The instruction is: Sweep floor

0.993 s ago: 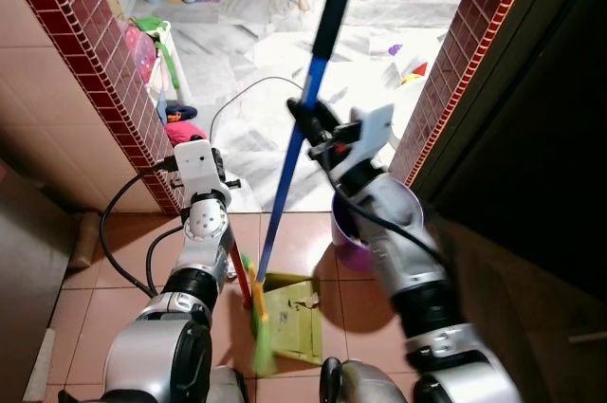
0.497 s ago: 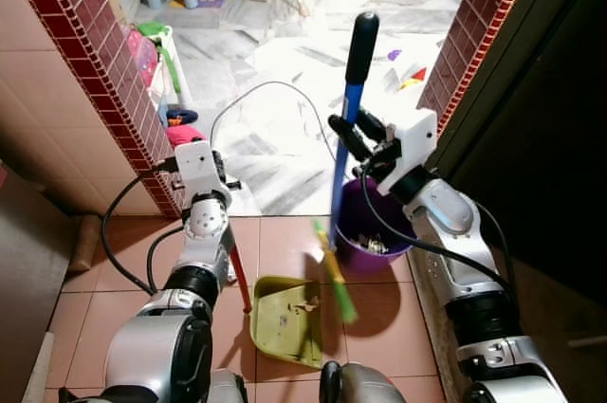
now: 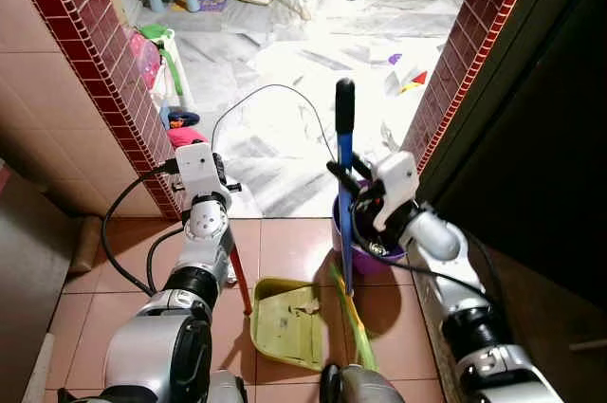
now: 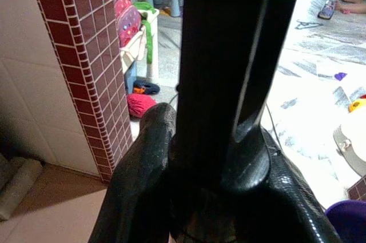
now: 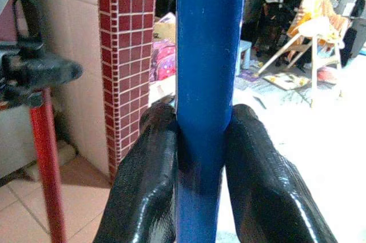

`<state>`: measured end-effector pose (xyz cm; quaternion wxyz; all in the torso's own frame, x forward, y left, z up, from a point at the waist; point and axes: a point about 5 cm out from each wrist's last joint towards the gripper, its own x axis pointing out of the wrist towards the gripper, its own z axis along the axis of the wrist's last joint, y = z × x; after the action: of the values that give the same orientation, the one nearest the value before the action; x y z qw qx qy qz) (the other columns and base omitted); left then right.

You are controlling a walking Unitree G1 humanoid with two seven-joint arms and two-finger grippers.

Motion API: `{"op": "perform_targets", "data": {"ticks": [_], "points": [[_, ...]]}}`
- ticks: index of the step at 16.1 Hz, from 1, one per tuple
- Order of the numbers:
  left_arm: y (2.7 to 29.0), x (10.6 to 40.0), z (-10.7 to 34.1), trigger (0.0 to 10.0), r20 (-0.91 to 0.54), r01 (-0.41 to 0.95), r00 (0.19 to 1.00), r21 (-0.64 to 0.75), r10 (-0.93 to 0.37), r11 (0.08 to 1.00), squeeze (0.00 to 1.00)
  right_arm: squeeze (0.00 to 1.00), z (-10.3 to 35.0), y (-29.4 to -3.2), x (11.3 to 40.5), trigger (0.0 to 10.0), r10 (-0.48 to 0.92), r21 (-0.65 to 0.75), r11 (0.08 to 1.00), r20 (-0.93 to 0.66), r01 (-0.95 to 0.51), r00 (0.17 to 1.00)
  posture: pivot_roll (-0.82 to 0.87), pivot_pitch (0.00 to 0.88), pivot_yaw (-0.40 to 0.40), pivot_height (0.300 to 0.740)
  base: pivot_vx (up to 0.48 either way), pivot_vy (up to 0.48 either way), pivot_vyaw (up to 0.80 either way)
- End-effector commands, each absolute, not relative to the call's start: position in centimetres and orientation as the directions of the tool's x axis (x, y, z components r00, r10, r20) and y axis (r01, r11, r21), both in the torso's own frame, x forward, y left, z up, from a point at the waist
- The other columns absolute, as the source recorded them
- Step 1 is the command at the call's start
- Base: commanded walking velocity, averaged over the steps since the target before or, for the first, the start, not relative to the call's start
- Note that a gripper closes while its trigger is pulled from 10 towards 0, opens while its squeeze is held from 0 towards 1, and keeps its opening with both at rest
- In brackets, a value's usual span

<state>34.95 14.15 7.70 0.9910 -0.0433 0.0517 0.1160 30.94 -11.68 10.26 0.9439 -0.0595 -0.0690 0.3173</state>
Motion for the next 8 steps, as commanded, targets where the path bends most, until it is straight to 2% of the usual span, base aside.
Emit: {"op": "perform_targets", "data": {"ticks": [1,5,8], "points": [[14.4,34.5,6.8,10.0,-0.148,-0.25,0.96,-0.08,0.236,0.965,0.0,0.0,10.5,-10.9,30.7,10.0,0.628,-0.175,0.776,0.123,-0.606,0.769,-0.17,0.036,-0.013,0.74,0.0,0.0,0.0],[14.2,34.3,6.7,10.0,-0.148,-0.252,0.96,-0.08,0.239,0.964,0.0,0.0,9.7,-8.9,30.7,10.0,0.64,-0.123,0.768,0.121,-0.628,0.759,-0.15,0.079,-0.017,0.74,0.0,0.0,0.0],[14.0,34.1,6.6,10.0,-0.15,-0.255,0.959,-0.083,0.24,0.963,0.0,0.0,10.0,-6.8,31.0,10.0,0.644,-0.021,0.761,0.149,-0.648,0.751,-0.15,0.09,-0.024,0.74,0.0,0.0,0.0]]}}
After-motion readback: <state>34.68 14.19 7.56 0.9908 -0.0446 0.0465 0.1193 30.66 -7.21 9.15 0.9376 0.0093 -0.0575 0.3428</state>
